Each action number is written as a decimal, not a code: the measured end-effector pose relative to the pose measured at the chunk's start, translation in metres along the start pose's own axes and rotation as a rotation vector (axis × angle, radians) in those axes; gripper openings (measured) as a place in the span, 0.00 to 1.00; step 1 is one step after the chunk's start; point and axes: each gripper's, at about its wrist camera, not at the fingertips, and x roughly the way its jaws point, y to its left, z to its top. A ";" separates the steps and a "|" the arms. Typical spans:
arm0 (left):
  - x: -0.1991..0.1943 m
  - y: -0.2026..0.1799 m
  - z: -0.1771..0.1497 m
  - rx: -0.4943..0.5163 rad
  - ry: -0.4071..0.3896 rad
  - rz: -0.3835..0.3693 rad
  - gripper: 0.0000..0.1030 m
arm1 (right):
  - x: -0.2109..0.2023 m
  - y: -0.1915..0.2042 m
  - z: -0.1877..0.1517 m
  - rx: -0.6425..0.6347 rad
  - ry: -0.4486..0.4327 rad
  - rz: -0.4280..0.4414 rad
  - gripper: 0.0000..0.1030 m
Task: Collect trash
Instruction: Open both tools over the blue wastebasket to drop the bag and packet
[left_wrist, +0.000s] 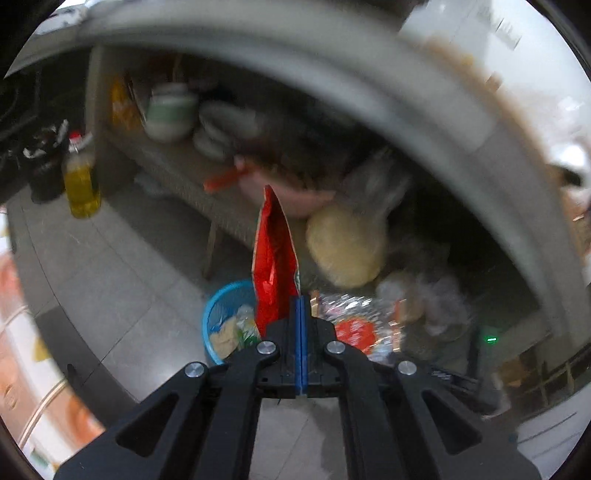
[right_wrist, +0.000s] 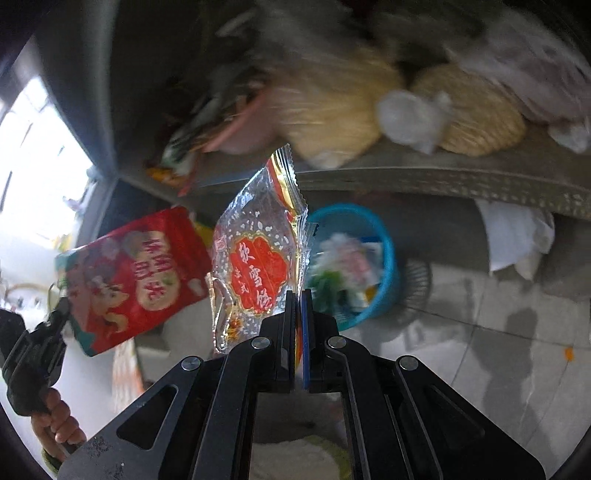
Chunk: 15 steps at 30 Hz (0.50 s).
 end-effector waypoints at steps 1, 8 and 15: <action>0.023 0.000 0.001 0.017 0.039 0.029 0.00 | 0.006 -0.007 0.002 0.010 -0.001 -0.020 0.01; 0.128 0.009 -0.006 0.176 0.233 0.192 0.00 | 0.044 -0.029 0.005 0.037 0.003 -0.113 0.01; 0.196 0.016 -0.018 0.295 0.336 0.273 0.00 | 0.078 -0.034 0.013 0.015 -0.029 -0.235 0.01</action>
